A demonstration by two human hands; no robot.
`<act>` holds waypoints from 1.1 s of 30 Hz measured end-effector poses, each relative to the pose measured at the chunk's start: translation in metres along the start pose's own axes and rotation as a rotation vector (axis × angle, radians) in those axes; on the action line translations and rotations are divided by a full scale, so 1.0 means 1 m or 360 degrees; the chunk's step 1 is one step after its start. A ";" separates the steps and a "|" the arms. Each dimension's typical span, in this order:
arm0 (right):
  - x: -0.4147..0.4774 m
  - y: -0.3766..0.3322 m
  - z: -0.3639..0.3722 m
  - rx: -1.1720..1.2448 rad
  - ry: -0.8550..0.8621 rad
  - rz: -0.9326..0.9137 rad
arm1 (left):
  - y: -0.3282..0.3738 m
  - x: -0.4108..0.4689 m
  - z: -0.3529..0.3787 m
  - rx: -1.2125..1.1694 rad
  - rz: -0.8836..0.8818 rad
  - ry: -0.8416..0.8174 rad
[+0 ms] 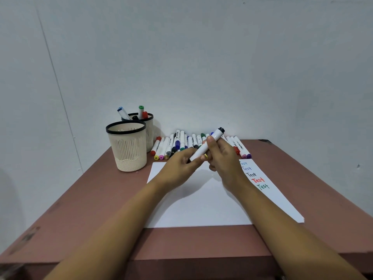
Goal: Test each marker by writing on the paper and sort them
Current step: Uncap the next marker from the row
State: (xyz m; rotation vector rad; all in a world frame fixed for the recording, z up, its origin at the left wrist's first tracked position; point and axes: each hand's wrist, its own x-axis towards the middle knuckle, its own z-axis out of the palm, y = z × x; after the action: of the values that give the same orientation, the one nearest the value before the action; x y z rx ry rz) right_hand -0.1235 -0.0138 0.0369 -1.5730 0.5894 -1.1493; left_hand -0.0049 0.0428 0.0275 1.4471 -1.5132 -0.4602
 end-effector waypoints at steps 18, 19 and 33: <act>0.004 0.001 0.004 -0.0269 0.0183 0.0019 | -0.004 0.003 0.003 0.0375 -0.0025 -0.0091; 0.004 0.000 0.003 -0.0250 0.0172 0.0017 | -0.003 0.002 0.003 0.0336 -0.0007 -0.0089; 0.010 -0.007 -0.008 0.0185 0.0265 0.0123 | -0.001 -0.001 -0.004 0.0082 -0.0160 0.0168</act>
State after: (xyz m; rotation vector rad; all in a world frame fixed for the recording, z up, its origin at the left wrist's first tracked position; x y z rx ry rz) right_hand -0.1276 -0.0239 0.0470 -1.3533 0.6749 -1.2411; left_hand -0.0012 0.0450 0.0283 1.5685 -1.3819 -0.4012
